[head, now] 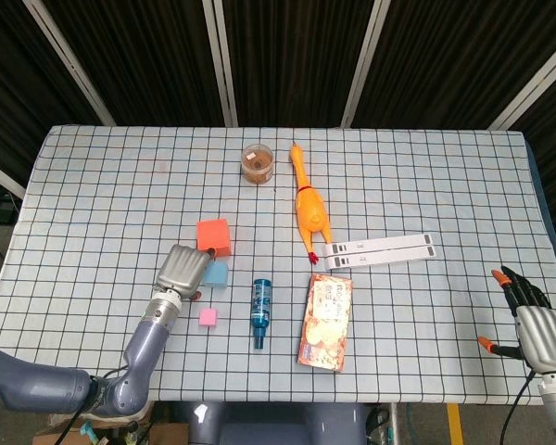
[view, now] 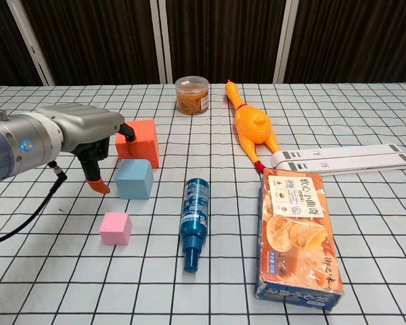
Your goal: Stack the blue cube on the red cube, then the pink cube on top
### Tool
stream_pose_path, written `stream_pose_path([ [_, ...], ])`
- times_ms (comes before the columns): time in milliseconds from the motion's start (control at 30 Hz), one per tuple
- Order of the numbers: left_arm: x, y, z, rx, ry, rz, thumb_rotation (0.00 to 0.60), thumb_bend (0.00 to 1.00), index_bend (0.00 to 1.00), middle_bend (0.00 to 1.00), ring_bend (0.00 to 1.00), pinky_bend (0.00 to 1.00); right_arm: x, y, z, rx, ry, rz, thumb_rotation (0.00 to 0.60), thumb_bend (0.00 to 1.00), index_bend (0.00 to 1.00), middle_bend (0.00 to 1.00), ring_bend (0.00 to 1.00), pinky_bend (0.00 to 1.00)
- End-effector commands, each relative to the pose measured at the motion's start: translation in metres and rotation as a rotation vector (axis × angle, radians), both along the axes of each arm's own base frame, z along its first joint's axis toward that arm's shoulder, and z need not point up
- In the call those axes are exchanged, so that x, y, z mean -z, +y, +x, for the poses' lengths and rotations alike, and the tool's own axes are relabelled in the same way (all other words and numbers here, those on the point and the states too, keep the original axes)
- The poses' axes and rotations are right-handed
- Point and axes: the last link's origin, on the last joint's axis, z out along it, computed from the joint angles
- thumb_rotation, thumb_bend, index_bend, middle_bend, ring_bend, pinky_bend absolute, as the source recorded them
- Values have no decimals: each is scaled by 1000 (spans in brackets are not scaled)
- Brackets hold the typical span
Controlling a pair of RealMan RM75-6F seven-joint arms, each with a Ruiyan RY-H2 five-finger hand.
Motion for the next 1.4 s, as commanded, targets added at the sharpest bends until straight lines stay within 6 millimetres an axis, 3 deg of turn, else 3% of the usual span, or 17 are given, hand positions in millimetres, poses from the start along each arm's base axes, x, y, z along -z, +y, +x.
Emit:
stream_pose_path([
  [33, 3, 1, 0, -3, 3, -4, 600, 121, 291, 961, 826, 828, 0, 0, 0, 1, -3, 1, 600, 41, 33, 36, 70, 127],
  [1400, 24, 11, 2, 1, -13, 1, 600, 261, 331, 961, 826, 828, 7, -3, -3, 9, -14, 43, 600, 41, 49, 36, 70, 127],
])
